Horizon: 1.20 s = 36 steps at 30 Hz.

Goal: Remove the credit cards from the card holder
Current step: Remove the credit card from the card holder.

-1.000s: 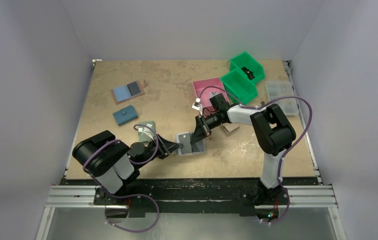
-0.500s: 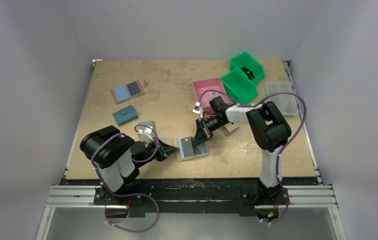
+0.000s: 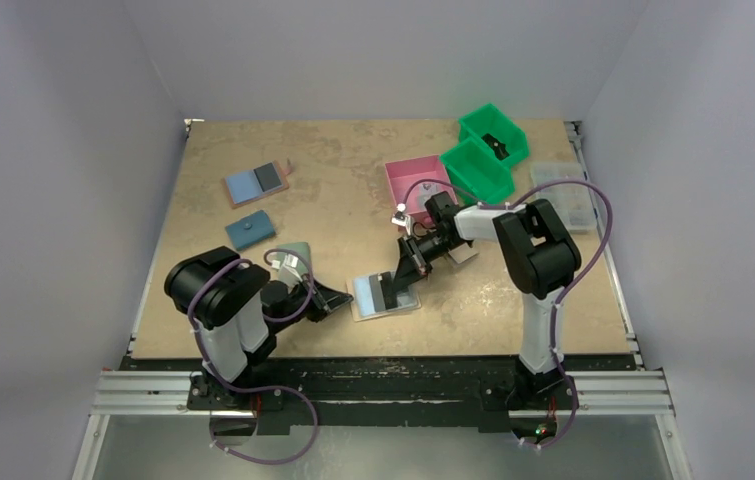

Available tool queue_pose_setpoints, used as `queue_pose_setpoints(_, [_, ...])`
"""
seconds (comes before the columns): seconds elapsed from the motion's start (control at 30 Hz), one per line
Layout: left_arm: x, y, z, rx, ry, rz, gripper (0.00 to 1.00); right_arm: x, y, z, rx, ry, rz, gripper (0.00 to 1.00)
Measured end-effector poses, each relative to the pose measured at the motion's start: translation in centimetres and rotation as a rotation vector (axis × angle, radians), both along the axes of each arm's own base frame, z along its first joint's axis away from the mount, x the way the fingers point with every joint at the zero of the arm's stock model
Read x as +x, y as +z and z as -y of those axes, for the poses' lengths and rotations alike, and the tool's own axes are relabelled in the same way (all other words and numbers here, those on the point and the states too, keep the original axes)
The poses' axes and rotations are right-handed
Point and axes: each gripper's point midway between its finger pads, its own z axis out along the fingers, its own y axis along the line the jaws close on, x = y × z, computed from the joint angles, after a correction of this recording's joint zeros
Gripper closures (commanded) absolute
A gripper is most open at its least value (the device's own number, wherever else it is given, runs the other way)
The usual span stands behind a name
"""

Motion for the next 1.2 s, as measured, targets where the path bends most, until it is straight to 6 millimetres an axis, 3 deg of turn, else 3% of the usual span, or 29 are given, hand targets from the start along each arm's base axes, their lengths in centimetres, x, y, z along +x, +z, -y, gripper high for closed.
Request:
queue_pose_setpoints(0.47, [0.1,-0.1,-0.3,-0.002,0.002,-0.009,1.0,0.8,0.2,2.3,-0.015,-0.018,0.002,1.0])
queue_pose_setpoints(0.83, [0.3,0.6,-0.2,-0.017,0.003,0.012,0.85,0.7,0.6,2.8,-0.016,0.014,0.042,1.0])
queue_pose_setpoints(1.03, [1.1,4.0,0.1,-0.074,0.009,0.12,0.78,0.4,1.6,2.8,0.024,0.04,0.059,1.0])
queue_pose_setpoints(1.2, [1.5,9.5,0.0,-0.135,0.022,0.299,0.71,0.3,3.3,2.5,0.099,0.063,0.07,1.0])
